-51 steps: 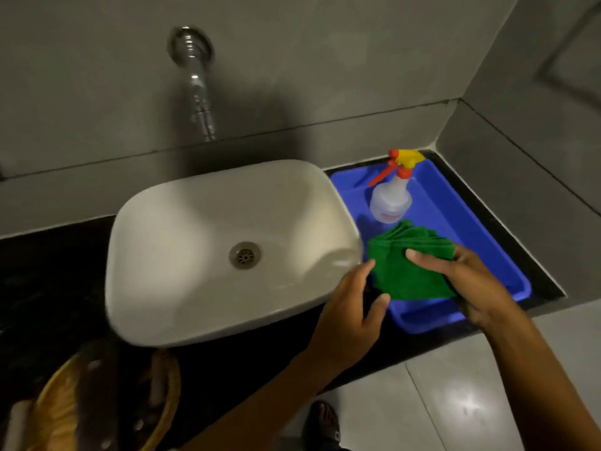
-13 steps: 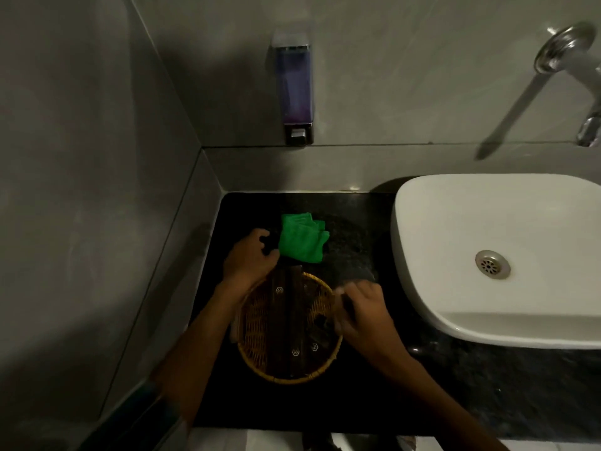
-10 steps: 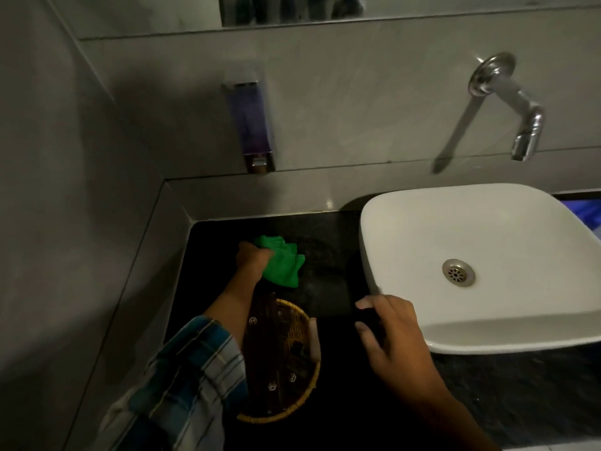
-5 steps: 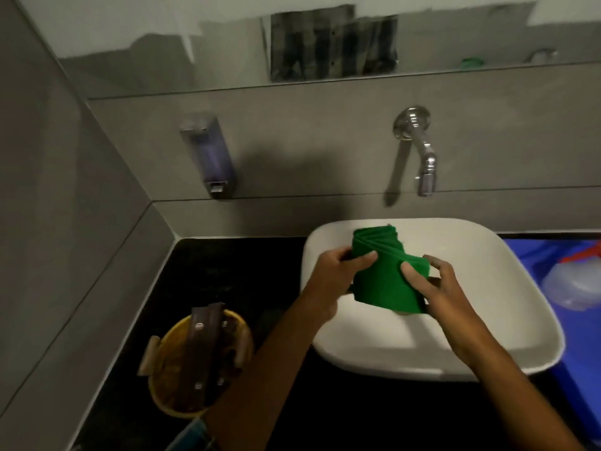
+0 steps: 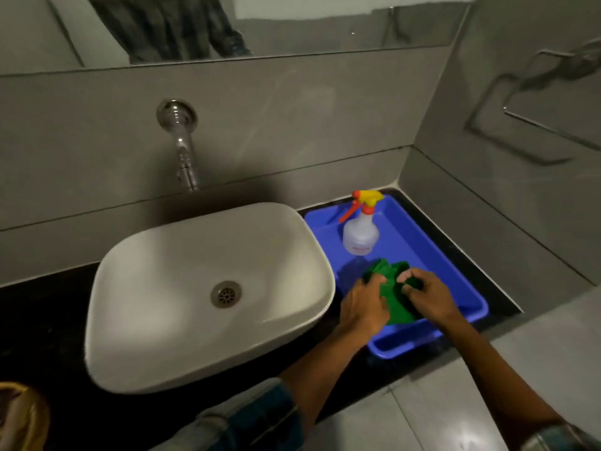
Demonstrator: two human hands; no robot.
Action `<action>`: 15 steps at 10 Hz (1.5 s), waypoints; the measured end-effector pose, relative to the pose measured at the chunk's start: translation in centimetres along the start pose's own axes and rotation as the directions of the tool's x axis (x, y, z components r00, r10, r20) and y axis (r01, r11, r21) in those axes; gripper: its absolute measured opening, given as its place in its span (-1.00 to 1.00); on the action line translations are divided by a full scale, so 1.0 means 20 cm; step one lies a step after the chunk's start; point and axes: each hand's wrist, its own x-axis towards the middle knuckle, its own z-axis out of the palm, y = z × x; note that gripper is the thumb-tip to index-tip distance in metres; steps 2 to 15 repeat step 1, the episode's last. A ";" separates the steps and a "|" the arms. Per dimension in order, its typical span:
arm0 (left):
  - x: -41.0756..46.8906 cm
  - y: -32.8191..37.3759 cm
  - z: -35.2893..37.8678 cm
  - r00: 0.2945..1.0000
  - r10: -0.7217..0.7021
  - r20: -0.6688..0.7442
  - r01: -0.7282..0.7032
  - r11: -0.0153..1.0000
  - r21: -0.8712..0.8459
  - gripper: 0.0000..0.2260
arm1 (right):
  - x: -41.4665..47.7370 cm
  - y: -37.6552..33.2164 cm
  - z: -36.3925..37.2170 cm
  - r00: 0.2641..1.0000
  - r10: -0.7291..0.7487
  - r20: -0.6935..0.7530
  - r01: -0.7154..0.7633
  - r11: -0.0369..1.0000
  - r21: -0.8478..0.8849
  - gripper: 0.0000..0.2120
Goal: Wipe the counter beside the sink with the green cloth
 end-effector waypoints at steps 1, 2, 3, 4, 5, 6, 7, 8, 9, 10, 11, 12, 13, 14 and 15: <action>0.03 0.04 0.12 0.990 0.089 0.105 -0.122 0.920 0.372 -0.46 | 0.03 0.22 0.05 0.971 0.140 0.192 -0.033 0.879 -0.475 -0.72; 0.03 0.04 0.12 0.990 0.089 0.105 -0.122 0.920 0.372 -0.46 | 0.03 0.22 0.05 0.971 0.140 0.192 -0.033 0.879 -0.475 -0.72; 0.03 0.04 0.12 0.990 0.089 0.105 -0.122 0.920 0.372 -0.46 | 0.03 0.22 0.05 0.971 0.140 0.192 -0.033 0.879 -0.475 -0.72; 0.03 0.04 0.12 0.990 0.089 0.105 -0.122 0.920 0.372 -0.46 | 0.03 0.22 0.05 0.971 0.140 0.192 -0.033 0.879 -0.475 -0.72; 0.03 0.04 0.12 0.990 0.089 0.105 -0.122 0.920 0.372 -0.46 | 0.03 0.22 0.05 0.971 0.140 0.192 -0.033 0.879 -0.475 -0.72; 0.03 0.04 0.12 0.990 0.089 0.105 -0.122 0.920 0.372 -0.46 | 0.03 0.22 0.05 0.971 0.140 0.192 -0.033 0.879 -0.475 -0.72; 0.03 0.04 0.12 0.990 0.089 0.105 -0.122 0.920 0.372 -0.46 | 0.03 0.22 0.05 0.971 0.140 0.192 -0.033 0.879 -0.475 -0.72; 0.03 0.04 0.12 0.990 0.089 0.105 -0.122 0.920 0.372 -0.46 | 0.03 0.22 0.05 0.971 0.140 0.192 -0.033 0.879 -0.475 -0.72; 0.03 0.04 0.12 0.990 0.089 0.105 -0.122 0.920 0.372 -0.46 | 0.03 0.22 0.05 0.971 0.140 0.192 -0.033 0.879 -0.475 -0.72; 0.03 0.04 0.12 0.990 0.089 0.105 -0.122 0.920 0.372 -0.46 | 0.03 0.22 0.05 0.971 0.140 0.192 -0.033 0.879 -0.475 -0.72; 0.03 0.04 0.12 0.990 0.089 0.105 -0.122 0.920 0.372 -0.46 | 0.03 0.22 0.05 0.971 0.140 0.192 -0.033 0.879 -0.475 -0.72; 0.03 0.04 0.12 0.990 0.089 0.105 -0.122 0.920 0.372 -0.46 | 0.03 0.22 0.05 0.971 0.140 0.192 -0.033 0.879 -0.475 -0.72; 0.03 0.04 0.12 0.990 0.089 0.105 -0.122 0.920 0.372 -0.46 | 0.03 0.22 0.05 0.971 0.140 0.192 -0.033 0.879 -0.475 -0.72; 0.03 0.04 0.12 0.990 0.089 0.105 -0.122 0.920 0.372 -0.46 | 0.03 0.22 0.05 0.971 0.140 0.192 -0.033 0.879 -0.475 -0.72; 0.03 0.04 0.12 0.990 0.089 0.105 -0.122 0.920 0.372 -0.46 | 0.03 0.22 0.05 0.971 0.140 0.192 -0.033 0.879 -0.475 -0.72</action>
